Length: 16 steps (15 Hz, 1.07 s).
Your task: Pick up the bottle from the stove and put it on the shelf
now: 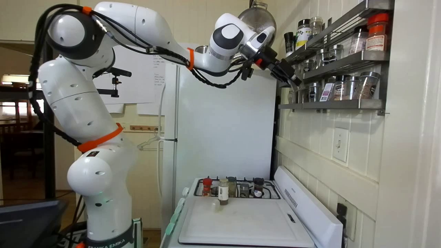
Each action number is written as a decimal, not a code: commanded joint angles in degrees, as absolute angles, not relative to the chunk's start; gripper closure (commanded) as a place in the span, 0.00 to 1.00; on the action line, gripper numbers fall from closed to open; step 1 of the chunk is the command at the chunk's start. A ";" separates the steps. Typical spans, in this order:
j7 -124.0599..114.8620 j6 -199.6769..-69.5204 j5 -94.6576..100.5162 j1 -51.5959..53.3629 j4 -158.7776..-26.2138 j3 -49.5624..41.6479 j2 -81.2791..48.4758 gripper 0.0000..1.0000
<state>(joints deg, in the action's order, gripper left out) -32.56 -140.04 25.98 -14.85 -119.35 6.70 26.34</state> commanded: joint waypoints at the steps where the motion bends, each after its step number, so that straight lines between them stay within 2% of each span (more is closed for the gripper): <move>1: -34.65 -137.73 27.21 -17.09 -117.56 7.63 27.32 0.77; 10: -33.48 -138.25 26.23 -17.70 -115.29 6.42 26.30 0.77; 11: -33.48 -138.17 26.24 -17.67 -115.24 6.38 26.19 0.52; 15: -33.48 -138.17 26.24 -17.64 -115.25 6.34 26.06 0.52; 16: -33.77 -137.84 26.11 -17.79 -114.59 6.32 25.82 0.77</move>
<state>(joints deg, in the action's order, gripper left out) -33.44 -138.36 26.07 -18.05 -115.44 6.66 26.16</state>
